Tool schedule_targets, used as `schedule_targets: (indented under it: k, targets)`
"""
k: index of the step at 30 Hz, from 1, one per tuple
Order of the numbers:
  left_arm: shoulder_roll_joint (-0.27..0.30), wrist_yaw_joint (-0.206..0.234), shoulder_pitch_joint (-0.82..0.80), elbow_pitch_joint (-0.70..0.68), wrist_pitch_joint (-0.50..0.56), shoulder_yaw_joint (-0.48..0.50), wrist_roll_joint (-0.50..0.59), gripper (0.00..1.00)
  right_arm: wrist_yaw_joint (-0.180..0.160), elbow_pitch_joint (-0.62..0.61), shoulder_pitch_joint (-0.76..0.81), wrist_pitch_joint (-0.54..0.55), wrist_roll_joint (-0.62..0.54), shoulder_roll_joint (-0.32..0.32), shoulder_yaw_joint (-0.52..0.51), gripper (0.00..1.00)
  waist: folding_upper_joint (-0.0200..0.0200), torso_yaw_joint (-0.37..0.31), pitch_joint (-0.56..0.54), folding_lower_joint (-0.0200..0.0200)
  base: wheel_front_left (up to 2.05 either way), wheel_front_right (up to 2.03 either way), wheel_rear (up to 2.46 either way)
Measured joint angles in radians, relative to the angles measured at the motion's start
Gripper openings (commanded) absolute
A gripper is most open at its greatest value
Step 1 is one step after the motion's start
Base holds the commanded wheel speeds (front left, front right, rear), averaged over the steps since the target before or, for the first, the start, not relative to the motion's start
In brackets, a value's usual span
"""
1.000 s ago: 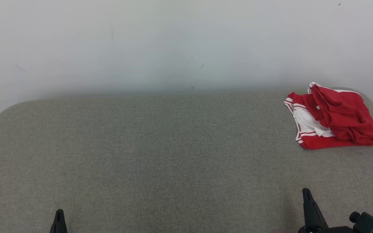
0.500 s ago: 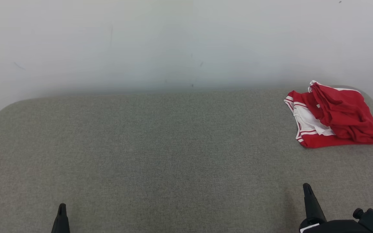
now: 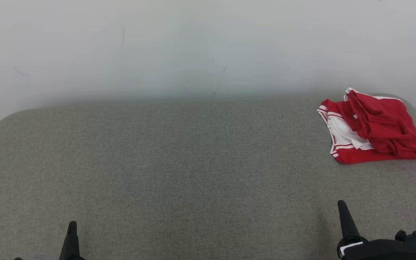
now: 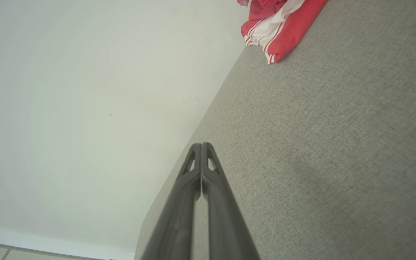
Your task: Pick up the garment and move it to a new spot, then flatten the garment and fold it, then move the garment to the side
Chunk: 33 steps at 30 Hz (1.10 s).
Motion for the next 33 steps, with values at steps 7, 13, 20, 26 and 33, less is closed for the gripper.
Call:
schedule_targets:
  k: [7,13,20,26,33]
  targets:
    - [-0.002,-0.002,-0.015,0.004,0.018,0.001,-0.075,0.00,0.000,0.003,-0.015,0.018,0.073,0.002,-0.005,0.00,0.0000,-0.001,0.004,0.0000,0.00,0.00,0.00]
    - [-0.003,-0.009,-0.024,0.006,0.032,0.001,-0.138,0.00,0.000,0.007,-0.026,0.033,0.134,0.003,-0.010,0.00,0.0000,-0.001,0.007,0.0000,0.00,0.00,0.00]
    - [-0.005,-0.010,-0.036,0.008,0.049,0.002,-0.205,0.00,0.000,0.011,-0.038,0.048,0.200,0.005,-0.014,0.00,0.0000,-0.002,0.011,0.0000,0.00,0.00,0.00]
    - [-0.007,-0.017,-0.046,0.010,0.065,0.003,-0.269,0.00,0.000,0.014,-0.049,0.064,0.263,0.007,-0.018,0.00,0.0000,-0.002,0.015,0.0000,0.00,0.00,0.00]
    - [-0.009,-0.019,-0.058,0.012,0.080,0.004,-0.331,0.00,0.000,0.018,-0.060,0.080,0.323,0.008,-0.023,0.00,0.0000,-0.003,0.019,0.0000,0.00,0.00,0.00]
